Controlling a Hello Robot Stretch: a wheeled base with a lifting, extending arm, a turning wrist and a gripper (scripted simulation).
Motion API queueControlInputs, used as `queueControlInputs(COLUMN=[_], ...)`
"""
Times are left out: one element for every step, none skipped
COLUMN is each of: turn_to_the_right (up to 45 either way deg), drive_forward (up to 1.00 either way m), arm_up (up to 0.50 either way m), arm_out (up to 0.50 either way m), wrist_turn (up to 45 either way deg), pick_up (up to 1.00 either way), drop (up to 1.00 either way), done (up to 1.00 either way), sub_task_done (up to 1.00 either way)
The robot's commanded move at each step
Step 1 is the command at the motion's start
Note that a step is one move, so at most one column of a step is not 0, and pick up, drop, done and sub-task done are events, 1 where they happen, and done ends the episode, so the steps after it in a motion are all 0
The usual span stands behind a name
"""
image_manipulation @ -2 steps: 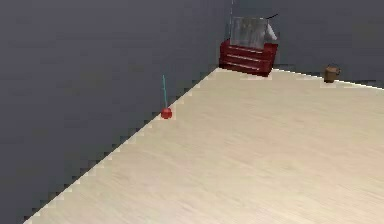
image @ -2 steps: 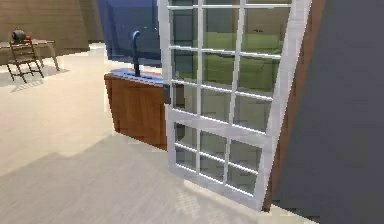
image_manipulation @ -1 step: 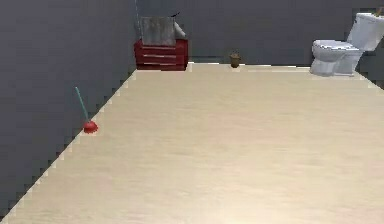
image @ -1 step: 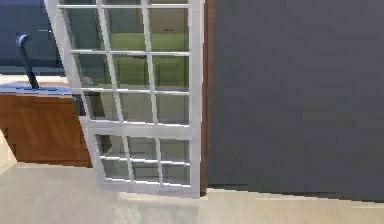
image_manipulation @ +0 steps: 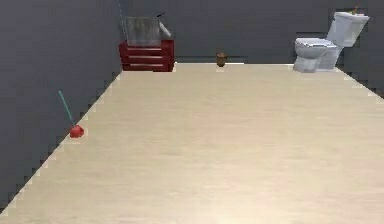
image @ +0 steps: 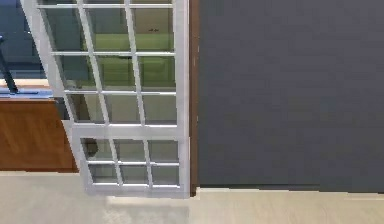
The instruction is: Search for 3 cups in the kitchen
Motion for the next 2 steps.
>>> queueControlInputs(turn_to_the_right=[0.0,-45.0], drive_forward=[0.10,0.00], arm_up=[0.00,0.00], arm_out=[0.00,0.00], wrist_turn=[0.0,0.0], pick_up=[0.00,0.00], drop=[0.00,0.00], done=[0.00,0.00], sub_task_done=[0.00,0.00])
